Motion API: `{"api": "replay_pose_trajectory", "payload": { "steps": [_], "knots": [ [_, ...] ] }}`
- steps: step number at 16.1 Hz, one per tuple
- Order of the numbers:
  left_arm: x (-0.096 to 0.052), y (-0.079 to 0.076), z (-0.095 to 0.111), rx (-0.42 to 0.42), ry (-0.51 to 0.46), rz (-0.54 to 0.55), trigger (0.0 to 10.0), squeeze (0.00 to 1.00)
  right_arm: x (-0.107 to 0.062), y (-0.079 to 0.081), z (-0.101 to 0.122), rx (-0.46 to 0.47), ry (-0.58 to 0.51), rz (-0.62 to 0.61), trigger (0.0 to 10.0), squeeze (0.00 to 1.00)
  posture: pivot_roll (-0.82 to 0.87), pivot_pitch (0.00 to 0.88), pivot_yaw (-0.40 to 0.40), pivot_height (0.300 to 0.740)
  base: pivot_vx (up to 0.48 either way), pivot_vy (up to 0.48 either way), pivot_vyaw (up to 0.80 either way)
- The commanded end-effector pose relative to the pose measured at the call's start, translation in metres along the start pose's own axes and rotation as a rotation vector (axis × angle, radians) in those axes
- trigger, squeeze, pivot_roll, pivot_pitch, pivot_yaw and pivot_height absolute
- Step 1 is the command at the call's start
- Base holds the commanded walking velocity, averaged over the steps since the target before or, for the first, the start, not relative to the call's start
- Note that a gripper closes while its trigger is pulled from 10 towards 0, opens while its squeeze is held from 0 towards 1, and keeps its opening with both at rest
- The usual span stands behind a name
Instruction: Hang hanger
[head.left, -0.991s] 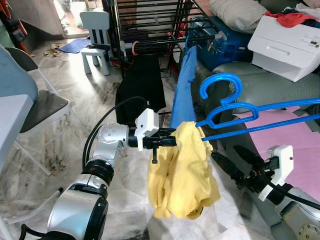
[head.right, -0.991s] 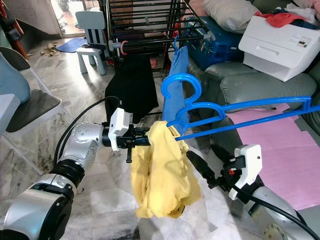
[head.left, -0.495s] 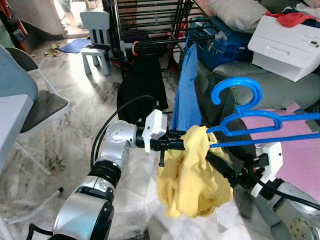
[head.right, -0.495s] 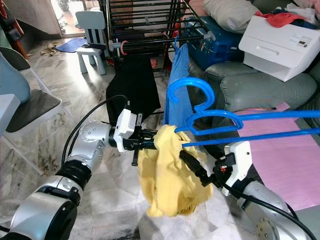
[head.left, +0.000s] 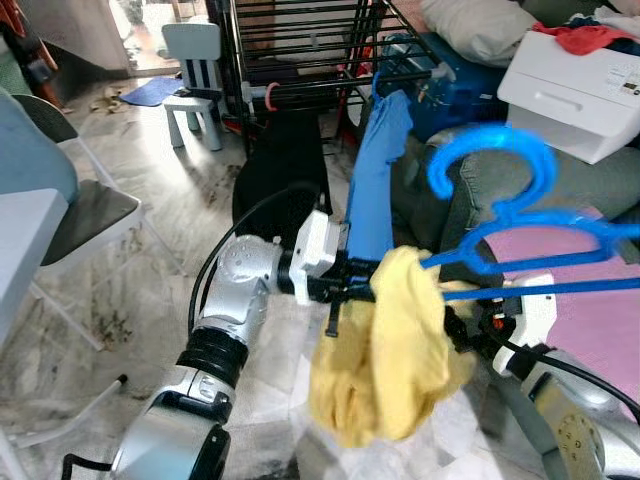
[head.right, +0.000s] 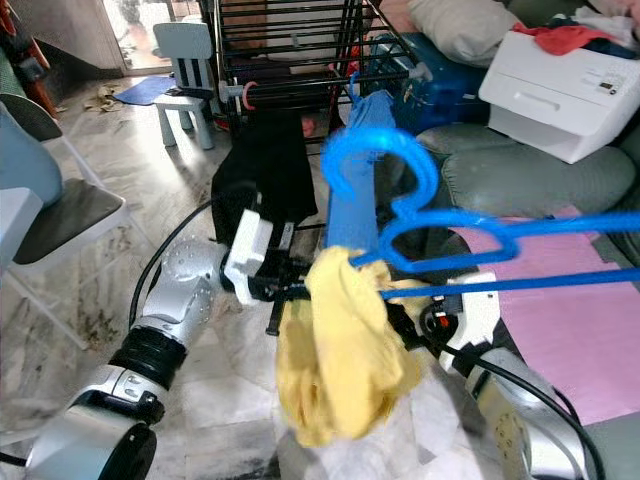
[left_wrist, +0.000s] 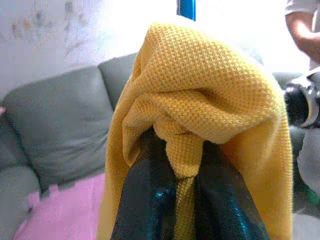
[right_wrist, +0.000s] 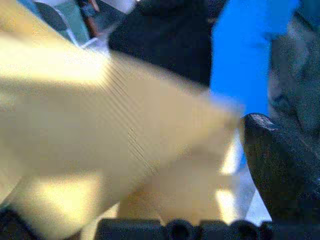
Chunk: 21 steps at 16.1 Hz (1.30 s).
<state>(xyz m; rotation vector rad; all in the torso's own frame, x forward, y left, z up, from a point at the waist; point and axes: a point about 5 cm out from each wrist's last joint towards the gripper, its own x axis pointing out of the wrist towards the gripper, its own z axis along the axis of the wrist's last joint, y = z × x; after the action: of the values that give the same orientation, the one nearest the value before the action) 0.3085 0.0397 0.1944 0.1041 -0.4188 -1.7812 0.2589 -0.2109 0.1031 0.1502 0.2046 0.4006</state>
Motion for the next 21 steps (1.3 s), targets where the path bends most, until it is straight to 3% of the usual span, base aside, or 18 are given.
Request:
{"api": "replay_pose_trajectory", "payload": {
  "steps": [1,6,7,8,12,16,18,21],
  "knots": [
    [0.006,0.004,0.017,0.042,-0.059,-0.011,0.0,0.00,0.000,-0.004,-0.009,0.056,0.026,-0.026,10.0,0.00,0.01,0.000,-0.005,0.740,0.000,0.000,0.00],
    [0.009,0.008,0.034,0.053,-0.090,0.005,0.0,0.00,0.001,-0.014,-0.036,0.170,0.084,-0.118,10.0,0.00,0.02,0.000,-0.011,0.740,0.000,0.000,0.00],
    [0.007,0.010,0.036,0.058,-0.085,0.021,0.0,0.00,-0.004,-0.019,-0.040,0.199,0.079,-0.155,1.6,0.00,0.02,0.000,-0.014,0.740,0.000,0.000,0.00],
    [0.004,0.013,0.037,0.062,-0.078,0.043,0.0,0.00,-0.013,-0.028,-0.044,0.232,0.072,-0.226,0.0,0.00,0.02,0.000,-0.014,0.740,0.000,0.000,0.00],
    [-0.005,0.019,0.036,0.066,-0.051,0.090,0.0,0.00,-0.048,-0.049,-0.056,0.282,0.082,-0.376,0.0,0.00,0.01,0.000,-0.012,0.740,0.000,0.000,0.00],
    [-0.011,0.024,0.035,0.071,-0.026,0.123,0.0,0.00,-0.077,-0.067,-0.055,0.303,0.051,-0.504,0.0,0.00,-0.01,0.000,-0.003,0.740,0.000,0.000,0.00],
    [-0.016,0.021,0.024,0.040,0.010,0.126,0.0,0.00,-0.092,-0.080,-0.039,0.281,0.013,-0.548,0.0,0.00,-0.01,0.000,-0.003,0.740,0.000,0.000,0.00],
    [-0.026,0.008,-0.001,-0.026,0.080,0.115,0.0,0.00,-0.095,-0.090,-0.006,0.226,-0.068,-0.582,0.0,0.00,-0.02,0.000,-0.002,0.740,0.000,0.000,0.00]
  ]
}}
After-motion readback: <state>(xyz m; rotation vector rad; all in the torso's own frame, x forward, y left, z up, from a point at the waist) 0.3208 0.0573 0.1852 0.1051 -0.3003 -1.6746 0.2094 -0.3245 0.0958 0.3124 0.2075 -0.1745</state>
